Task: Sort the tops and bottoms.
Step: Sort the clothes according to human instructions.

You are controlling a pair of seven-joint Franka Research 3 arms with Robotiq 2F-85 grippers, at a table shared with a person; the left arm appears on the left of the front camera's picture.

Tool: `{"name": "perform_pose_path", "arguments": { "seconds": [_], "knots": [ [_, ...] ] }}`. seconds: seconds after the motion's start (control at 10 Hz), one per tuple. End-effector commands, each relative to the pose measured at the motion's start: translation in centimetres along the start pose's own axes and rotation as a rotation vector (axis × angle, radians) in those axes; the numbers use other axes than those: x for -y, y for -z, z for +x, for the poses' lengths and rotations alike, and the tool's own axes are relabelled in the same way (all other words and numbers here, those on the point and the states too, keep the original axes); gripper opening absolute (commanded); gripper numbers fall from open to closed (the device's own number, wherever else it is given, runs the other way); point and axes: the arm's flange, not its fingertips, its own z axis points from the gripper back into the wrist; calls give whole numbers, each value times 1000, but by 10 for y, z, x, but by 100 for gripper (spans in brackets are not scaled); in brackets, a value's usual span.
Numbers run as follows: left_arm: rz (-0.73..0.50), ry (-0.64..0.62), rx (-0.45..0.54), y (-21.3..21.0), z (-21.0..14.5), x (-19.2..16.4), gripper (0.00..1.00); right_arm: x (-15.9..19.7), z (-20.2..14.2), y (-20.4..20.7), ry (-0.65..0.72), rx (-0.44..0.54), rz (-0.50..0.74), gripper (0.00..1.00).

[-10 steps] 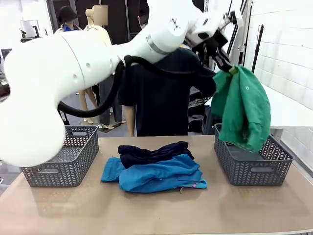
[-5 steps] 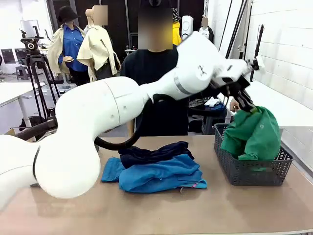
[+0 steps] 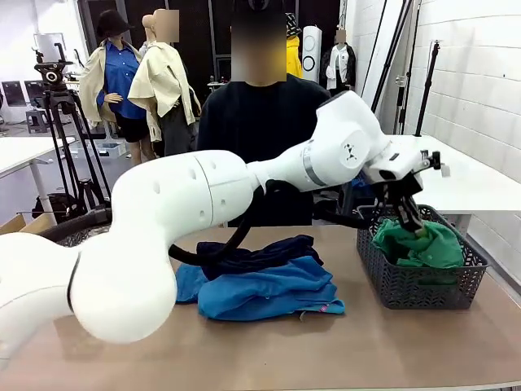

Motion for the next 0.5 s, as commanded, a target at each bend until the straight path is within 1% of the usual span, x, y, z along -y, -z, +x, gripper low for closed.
{"name": "perform_pose_path", "arguments": {
  "seconds": [0.0, 0.1, 0.2, 0.4],
  "knots": [
    [-23, 44, -45, 43, 48, -78, 0, 1, -1, 0, -2, -6, 3, 100],
    [-18, 47, -43, 53, 43, -75, 0, 1, -1, 0, -2, -6, 3, 100],
    [-6, 54, -63, 62, 38, -76, 0, 1, -1, 0, -2, -6, 3, 100],
    [-17, 29, -89, 73, 30, -78, 0, 1, -1, 0, -2, -6, 3, 100]
  ]
}}
